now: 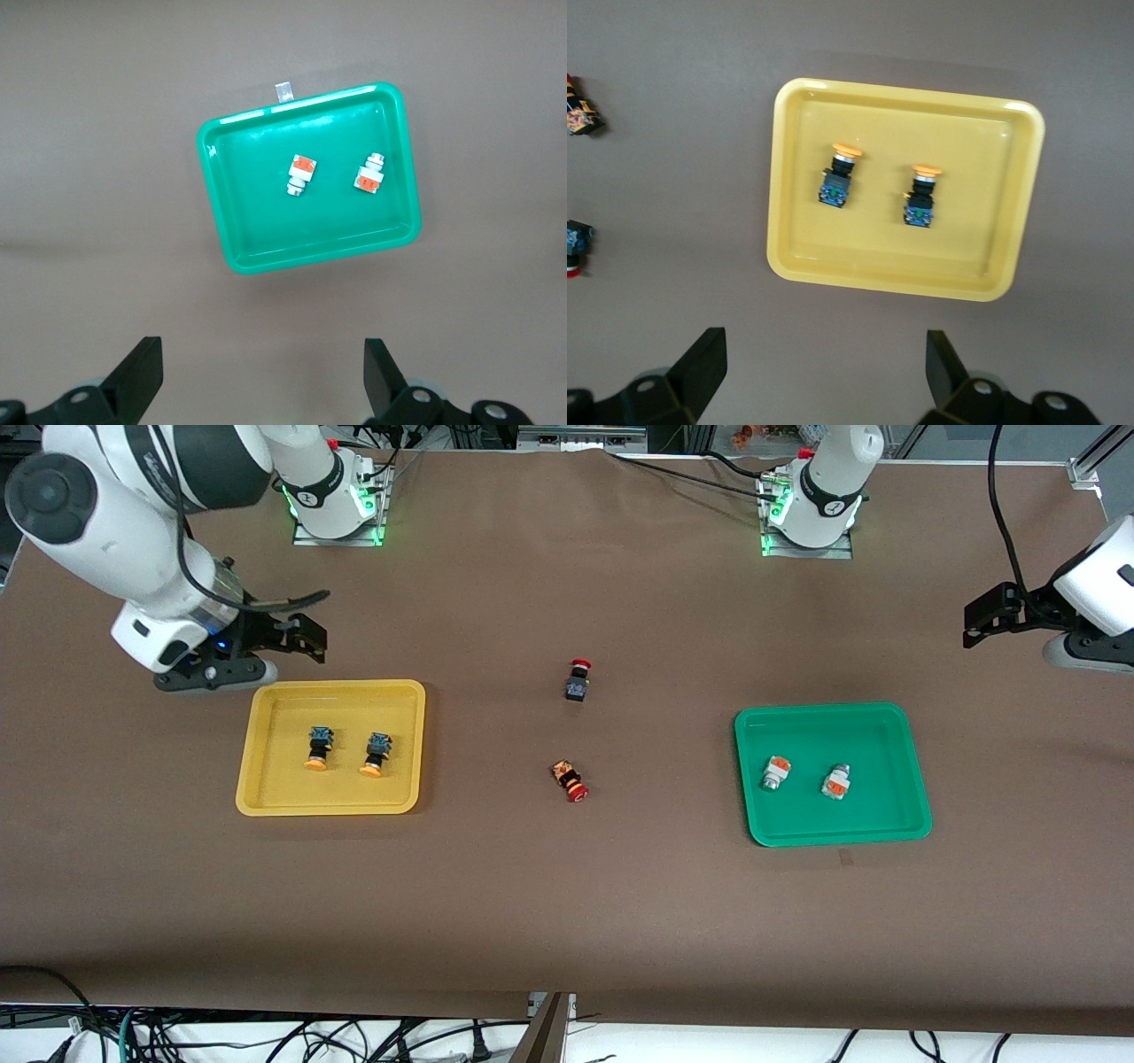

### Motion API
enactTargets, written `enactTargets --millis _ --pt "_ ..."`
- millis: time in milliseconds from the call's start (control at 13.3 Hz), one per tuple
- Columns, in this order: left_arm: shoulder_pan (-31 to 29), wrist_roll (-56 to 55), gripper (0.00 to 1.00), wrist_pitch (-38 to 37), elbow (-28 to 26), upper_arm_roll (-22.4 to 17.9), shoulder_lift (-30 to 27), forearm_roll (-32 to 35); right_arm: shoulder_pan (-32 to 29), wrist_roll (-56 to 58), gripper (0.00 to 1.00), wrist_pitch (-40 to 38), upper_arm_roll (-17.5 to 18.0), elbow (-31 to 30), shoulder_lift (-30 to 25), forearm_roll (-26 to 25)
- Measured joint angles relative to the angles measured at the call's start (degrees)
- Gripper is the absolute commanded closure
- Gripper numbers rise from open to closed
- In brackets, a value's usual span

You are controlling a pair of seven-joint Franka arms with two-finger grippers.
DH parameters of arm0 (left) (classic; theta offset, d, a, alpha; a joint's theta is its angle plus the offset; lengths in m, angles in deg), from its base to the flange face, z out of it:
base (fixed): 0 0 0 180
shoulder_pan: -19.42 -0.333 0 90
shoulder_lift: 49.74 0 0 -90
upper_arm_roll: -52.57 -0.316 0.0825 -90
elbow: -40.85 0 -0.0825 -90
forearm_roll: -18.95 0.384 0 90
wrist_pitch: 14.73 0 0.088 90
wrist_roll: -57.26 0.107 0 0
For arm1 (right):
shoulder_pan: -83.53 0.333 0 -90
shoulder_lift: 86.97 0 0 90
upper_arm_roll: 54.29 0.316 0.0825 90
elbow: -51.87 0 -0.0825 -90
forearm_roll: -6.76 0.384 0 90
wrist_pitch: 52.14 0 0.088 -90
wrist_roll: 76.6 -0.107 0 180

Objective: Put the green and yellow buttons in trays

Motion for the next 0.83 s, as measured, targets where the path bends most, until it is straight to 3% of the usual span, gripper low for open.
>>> enactTargets --millis 451,827 --pt "1.31 -0.63 0.0 1.98 -2.15 0.02 -1.51 -0.51 -25.8 9.33 0.01 -0.5 19.79 -0.05 -0.75 -1.1" --pt "1.43 -0.63 0.0 1.99 -2.58 0.03 -1.62 -0.53 -28.05 9.61 0.01 -1.75 22.24 4.17 -0.78 -1.1"
